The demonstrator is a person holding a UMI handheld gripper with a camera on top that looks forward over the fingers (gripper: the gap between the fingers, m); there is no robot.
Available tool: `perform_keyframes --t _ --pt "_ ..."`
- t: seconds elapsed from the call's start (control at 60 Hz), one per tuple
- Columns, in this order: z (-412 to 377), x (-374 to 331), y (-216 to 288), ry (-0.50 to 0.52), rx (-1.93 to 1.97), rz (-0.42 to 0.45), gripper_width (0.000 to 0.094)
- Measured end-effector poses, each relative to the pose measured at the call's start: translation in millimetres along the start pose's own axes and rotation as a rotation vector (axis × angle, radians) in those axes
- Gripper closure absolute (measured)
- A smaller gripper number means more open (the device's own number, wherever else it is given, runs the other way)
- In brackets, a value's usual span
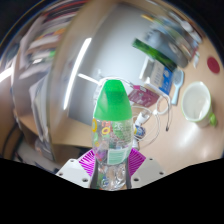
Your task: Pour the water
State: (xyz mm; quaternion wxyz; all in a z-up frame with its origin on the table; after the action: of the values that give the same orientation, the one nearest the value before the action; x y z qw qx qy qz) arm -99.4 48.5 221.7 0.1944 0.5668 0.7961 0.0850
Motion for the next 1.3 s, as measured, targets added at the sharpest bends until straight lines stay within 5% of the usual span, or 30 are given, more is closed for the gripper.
perform_keyframes --t 0.15,0.567,0.833,1.0,1.133,1.3 --pt "26.4 5.1 30.8 0.092 0.565 -0.088 0.0543" --pt "50.6 -3.7 77.3 0.264 1.274 -0.002 0.054" --pt "50.6 1.3 80.5 0.251 1.264 -0.037 0.0539" --pt "8.8 -24.7 113.5 0.29 0.745 -0.044 0.054" --pt "-38.2 -68.5 176.9 0.291 0.094 0.073 0.0537" --pt "-40.7 -116.6 279.9 0.03 -0.616 0.461 0.0534"
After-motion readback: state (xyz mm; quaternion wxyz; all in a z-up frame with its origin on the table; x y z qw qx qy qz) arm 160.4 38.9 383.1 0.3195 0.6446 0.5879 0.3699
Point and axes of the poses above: the point between the fingertips, and its own axes, seen from behind it with the camera up: z to the right, y up, x forward, the way the camera looks, the point moved 9 cm from there along -x, backward, against the way the camera looks, and after that the axes turned 2 degrees about -y, right-handed, at the moved point
